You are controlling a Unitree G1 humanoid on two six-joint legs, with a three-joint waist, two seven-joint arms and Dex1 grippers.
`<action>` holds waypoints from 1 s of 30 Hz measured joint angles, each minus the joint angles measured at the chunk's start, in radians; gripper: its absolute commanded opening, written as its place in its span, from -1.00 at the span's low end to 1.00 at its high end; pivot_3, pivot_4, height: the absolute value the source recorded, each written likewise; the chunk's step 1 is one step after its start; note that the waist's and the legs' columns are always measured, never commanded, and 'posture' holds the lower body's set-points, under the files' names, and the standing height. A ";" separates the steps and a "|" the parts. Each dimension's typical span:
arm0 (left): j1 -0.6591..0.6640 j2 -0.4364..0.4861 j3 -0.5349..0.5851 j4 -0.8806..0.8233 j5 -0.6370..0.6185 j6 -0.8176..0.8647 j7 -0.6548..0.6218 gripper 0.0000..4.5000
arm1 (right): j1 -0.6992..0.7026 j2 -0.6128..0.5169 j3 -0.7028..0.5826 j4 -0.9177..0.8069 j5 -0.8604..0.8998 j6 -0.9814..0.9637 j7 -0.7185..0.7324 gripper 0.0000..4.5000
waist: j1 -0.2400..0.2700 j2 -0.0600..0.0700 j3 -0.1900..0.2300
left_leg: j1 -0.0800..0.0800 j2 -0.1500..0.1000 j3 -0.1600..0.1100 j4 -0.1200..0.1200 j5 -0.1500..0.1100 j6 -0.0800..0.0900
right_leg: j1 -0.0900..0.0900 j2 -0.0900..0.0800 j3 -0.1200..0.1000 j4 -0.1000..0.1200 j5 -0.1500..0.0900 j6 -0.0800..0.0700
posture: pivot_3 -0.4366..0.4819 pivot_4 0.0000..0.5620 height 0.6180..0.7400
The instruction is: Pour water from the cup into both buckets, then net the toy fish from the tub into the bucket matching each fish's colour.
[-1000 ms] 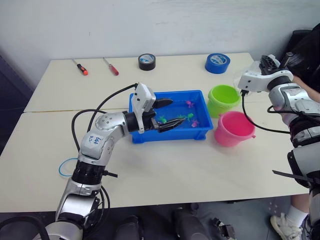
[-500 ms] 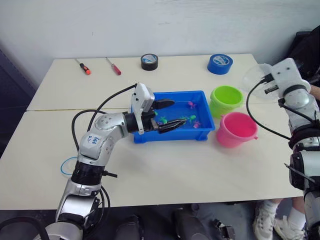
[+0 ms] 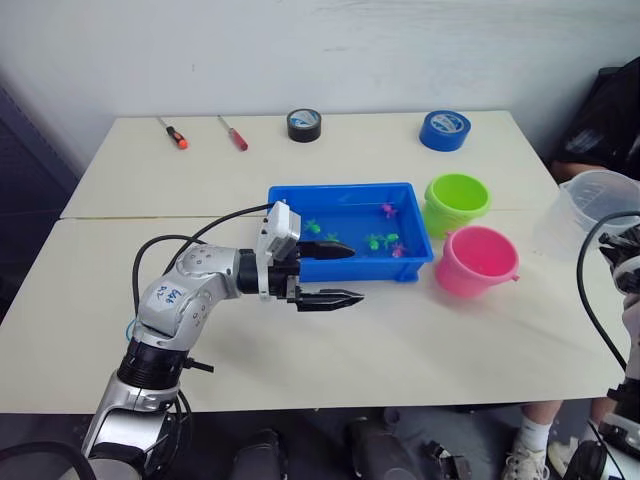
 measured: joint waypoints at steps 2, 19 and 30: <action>0.026 0.016 -0.017 -0.004 0.007 -0.031 -0.037 1.00 | 0.130 0.082 -0.104 -0.202 0.080 0.087 -0.036 -0.97 | 0.002 0.000 0.000 | 0.001 0.000 0.000 -0.002 0.000 0.000 | 0.000 0.001 0.000 -0.002 0.000 0.000 | -0.05 -0.47 1.00; 0.102 0.037 -0.086 0.040 0.093 -0.190 -0.137 1.00 | 0.427 0.386 -0.097 -0.318 0.090 -0.040 -0.090 -0.97 | 0.000 0.000 0.000 | 0.000 -0.001 0.003 -0.004 -0.001 0.002 | -0.001 0.000 0.003 -0.006 0.001 0.002 | -0.05 -0.47 1.00; 0.076 0.023 -0.088 0.042 0.093 -0.191 -0.148 1.00 | 0.559 0.445 0.005 -0.231 0.004 -0.223 -0.073 0.58 | -0.001 0.000 -0.001 | 0.000 -0.001 0.003 -0.004 -0.001 0.003 | 0.000 -0.001 0.003 -0.006 0.001 0.002 | -0.05 -0.47 1.00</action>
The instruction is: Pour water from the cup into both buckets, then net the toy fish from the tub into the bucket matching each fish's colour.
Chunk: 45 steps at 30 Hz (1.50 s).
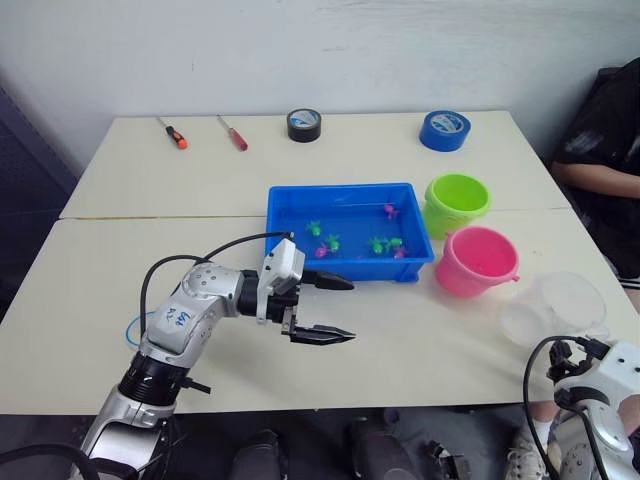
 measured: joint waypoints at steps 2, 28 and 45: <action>-0.016 -0.002 0.000 0.000 0.000 0.001 0.000 1.00 | 0.028 0.021 0.003 -0.027 0.007 0.001 -0.006 1.00 | 0.000 0.000 0.000 | 0.000 0.000 -0.001 -0.001 0.000 0.000 | 0.000 0.000 -0.001 0.000 0.000 0.000 | -0.05 -0.47 1.00; 0.159 0.023 0.193 -0.047 -0.002 0.089 0.240 1.00 | -0.049 -0.680 0.145 -0.630 0.579 0.314 0.498 1.00 | 0.000 -0.008 0.004 | -0.001 0.002 -0.002 0.001 -0.004 0.005 | 0.001 0.001 -0.002 -0.003 0.001 0.001 | -0.05 -0.47 1.00; 0.904 0.073 0.748 -0.306 -0.026 0.129 0.492 1.00 | -0.517 -0.631 0.675 -0.301 0.344 0.235 0.860 1.00 | 0.006 -0.020 0.008 | -0.005 0.002 -0.010 0.000 -0.008 0.008 | 0.002 -0.006 -0.011 -0.008 0.000 -0.002 | -0.05 -0.47 1.00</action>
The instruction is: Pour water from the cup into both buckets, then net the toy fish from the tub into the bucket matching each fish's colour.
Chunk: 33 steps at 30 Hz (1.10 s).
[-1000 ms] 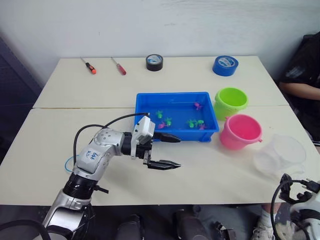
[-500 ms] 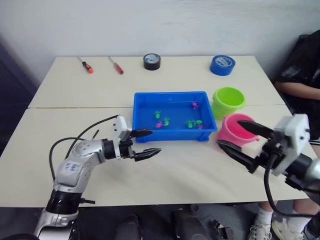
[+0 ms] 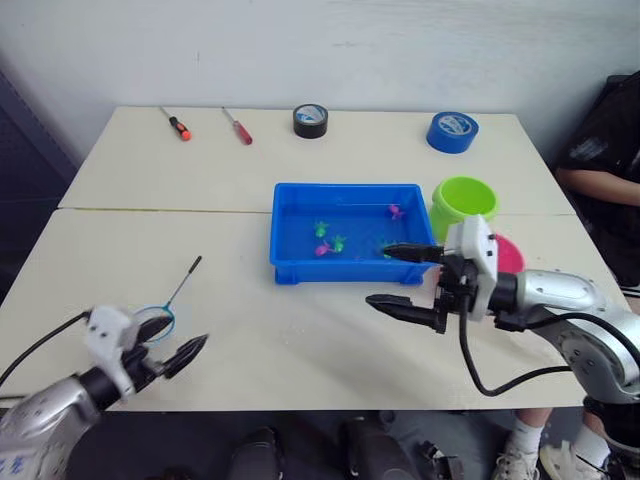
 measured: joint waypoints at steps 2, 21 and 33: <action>0.038 -0.003 0.025 -0.004 -0.001 0.000 0.002 1.00 | -0.016 0.021 0.019 0.015 -0.018 -0.016 0.016 1.00 | 0.000 -0.001 0.000 | 0.000 0.000 -0.001 0.000 0.000 0.000 | 0.000 -0.001 -0.002 0.000 0.000 -0.001 | -0.05 -0.47 1.00; -0.763 0.396 -0.445 0.761 0.283 -0.017 -0.217 1.00 | 0.097 0.045 0.014 -0.107 -0.110 -0.017 -0.019 1.00 | -0.005 0.000 0.000 | -0.006 -0.005 -0.016 0.000 0.002 -0.003 | -0.004 -0.008 -0.022 0.008 -0.004 -0.008 | -0.05 -0.47 1.00; -1.045 0.343 -0.667 1.097 0.492 -0.099 -0.239 0.42 | 0.173 0.042 -0.023 -0.186 -0.123 0.005 -0.083 1.00 | 0.019 0.000 0.000 | -0.005 -0.006 -0.015 0.002 0.003 -0.003 | -0.003 -0.008 -0.022 0.013 -0.004 -0.008 | -0.05 -0.47 1.00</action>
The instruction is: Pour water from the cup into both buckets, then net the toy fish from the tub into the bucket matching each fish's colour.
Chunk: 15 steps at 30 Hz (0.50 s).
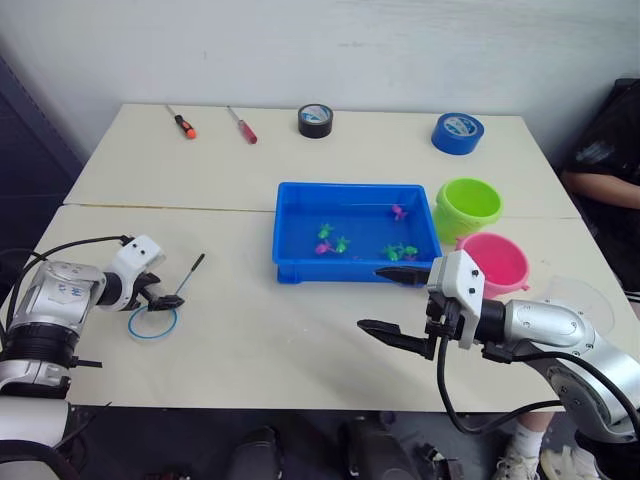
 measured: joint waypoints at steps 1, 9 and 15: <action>-0.014 -0.014 0.000 0.017 0.004 -0.008 0.008 0.21 | 0.000 0.000 -0.003 -0.001 0.000 0.000 -0.004 1.00 | 0.004 0.000 0.000 | 0.001 0.000 0.000 0.000 0.000 0.000 | 0.000 0.000 0.000 0.001 0.000 0.000 | -0.05 -0.47 1.00; -0.063 -0.070 0.017 0.073 0.007 -0.001 0.036 -0.78 | 0.015 0.000 -0.022 -0.015 0.001 0.002 -0.019 1.00 | 0.022 0.000 0.000 | 0.002 -0.001 0.000 0.001 0.001 0.000 | 0.001 0.000 0.000 0.004 0.000 0.000 | -0.05 -0.47 1.00; -0.057 -0.078 0.042 0.072 0.002 -0.002 0.021 -0.99 | 0.016 -0.002 -0.024 -0.019 0.003 0.009 -0.020 1.00 | 0.027 0.000 0.000 | 0.002 -0.001 0.000 0.001 0.001 0.000 | 0.001 0.000 0.000 0.004 0.000 0.000 | -0.05 -0.47 1.00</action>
